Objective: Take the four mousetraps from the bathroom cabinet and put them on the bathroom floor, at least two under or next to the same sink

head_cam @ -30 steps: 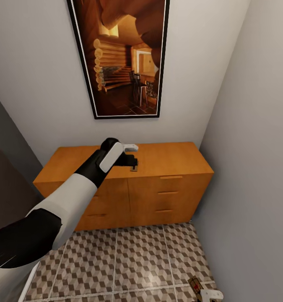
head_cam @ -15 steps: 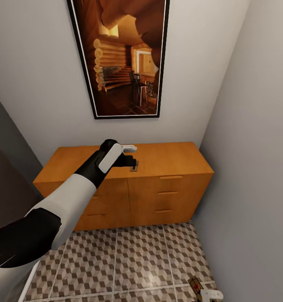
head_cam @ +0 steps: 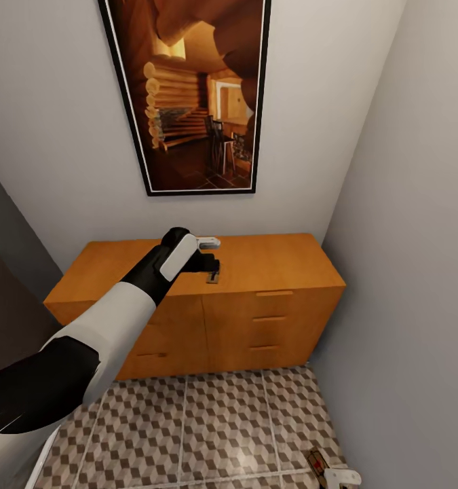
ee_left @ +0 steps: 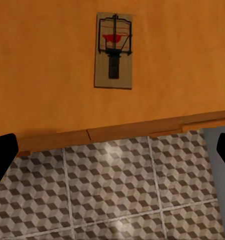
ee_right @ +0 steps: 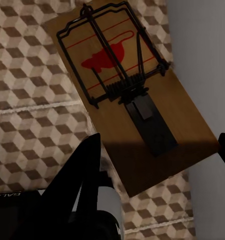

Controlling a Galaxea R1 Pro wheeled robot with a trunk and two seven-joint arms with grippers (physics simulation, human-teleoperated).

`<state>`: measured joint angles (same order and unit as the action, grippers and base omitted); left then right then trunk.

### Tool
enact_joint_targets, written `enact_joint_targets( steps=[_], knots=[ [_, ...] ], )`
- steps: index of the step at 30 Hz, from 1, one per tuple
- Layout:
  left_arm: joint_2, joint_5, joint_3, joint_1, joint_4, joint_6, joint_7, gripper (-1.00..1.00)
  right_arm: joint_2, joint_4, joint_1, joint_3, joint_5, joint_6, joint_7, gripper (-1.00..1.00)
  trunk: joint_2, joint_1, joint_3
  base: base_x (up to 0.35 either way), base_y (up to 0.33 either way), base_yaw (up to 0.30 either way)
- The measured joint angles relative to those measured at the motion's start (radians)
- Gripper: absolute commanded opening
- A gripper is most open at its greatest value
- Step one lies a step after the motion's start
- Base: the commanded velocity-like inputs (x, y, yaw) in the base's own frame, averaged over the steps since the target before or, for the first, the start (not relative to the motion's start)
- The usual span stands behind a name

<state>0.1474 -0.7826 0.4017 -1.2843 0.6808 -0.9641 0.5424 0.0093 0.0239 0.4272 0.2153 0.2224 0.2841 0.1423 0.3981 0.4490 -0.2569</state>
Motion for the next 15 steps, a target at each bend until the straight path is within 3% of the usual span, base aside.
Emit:
enact_joint_targets(
  steps=[6,15],
  knots=[
    [0.0,0.0,0.0,0.0,-0.003,0.0,0.0,1.0,0.0,0.0,0.0,0.0,0.0,0.0,0.0,-1.0,0.0,0.0,0.0,0.172,-0.102,0.0],
    [-0.001,0.0,0.0,0.0,-0.005,0.0,0.0,1.0,0.001,0.0,0.0,0.0,0.0,0.0,0.0,-1.0,0.0,0.0,0.0,0.021,-0.013,0.0]
  ],
)
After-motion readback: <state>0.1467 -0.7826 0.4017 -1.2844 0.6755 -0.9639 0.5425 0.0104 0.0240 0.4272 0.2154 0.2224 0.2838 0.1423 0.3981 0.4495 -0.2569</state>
